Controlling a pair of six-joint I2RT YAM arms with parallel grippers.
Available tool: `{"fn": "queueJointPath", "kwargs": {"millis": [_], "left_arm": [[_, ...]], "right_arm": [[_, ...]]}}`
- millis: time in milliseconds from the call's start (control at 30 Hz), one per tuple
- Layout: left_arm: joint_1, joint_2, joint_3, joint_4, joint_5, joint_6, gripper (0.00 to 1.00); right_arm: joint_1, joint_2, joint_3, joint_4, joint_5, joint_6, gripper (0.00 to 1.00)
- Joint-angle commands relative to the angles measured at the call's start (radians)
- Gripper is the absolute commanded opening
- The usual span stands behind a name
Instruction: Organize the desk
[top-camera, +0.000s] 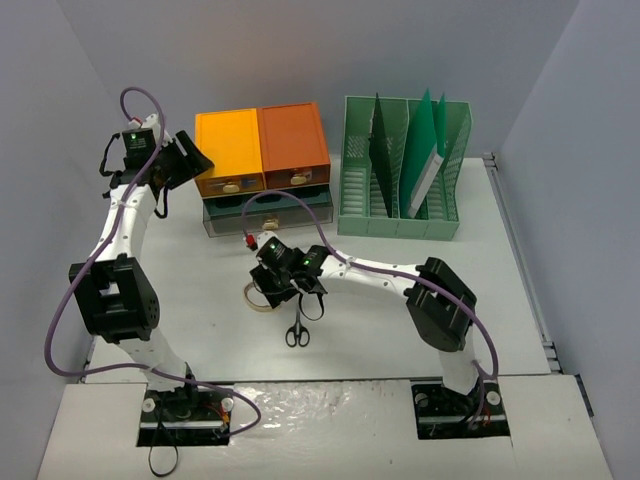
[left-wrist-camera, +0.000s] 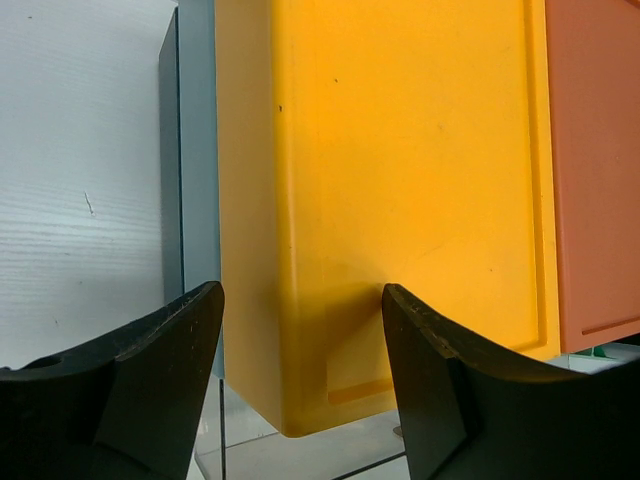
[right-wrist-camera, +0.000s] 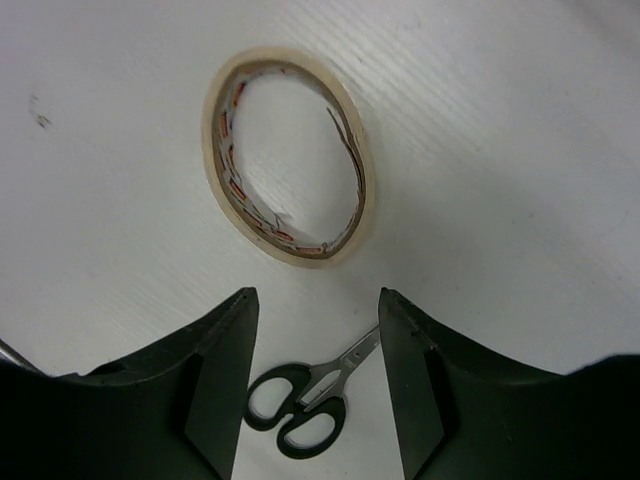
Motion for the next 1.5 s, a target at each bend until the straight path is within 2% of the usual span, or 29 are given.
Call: {"fn": "queueJointPath", "kwargs": {"millis": [0, 400, 633, 900, 1067, 1467], "left_arm": [[0.012, -0.008, -0.031, -0.186, -0.07, 0.08, 0.6], [0.014, -0.004, -0.039, -0.176, -0.06, 0.072, 0.6], [0.014, -0.003, -0.039, -0.175, -0.056, 0.069, 0.6], [0.014, -0.006, -0.045, -0.173, -0.051, 0.066, 0.6], [0.014, -0.006, -0.045, -0.173, -0.049, 0.065, 0.6], [0.015, -0.024, -0.057, -0.164, -0.037, 0.055, 0.6]], "right_arm": [[-0.011, -0.006, -0.007, -0.089, -0.006, 0.054, 0.46], [0.011, -0.059, -0.075, -0.138, 0.013, 0.112, 0.44], [0.025, -0.067, -0.037, -0.232, 0.046, 0.246, 0.39], [0.083, -0.092, -0.015, -0.3, -0.041, 0.413, 0.39], [0.103, -0.099, -0.005, -0.329, -0.069, 0.537, 0.36], [0.141, -0.086, -0.053, -0.342, 0.106, 0.746, 0.36]]}}
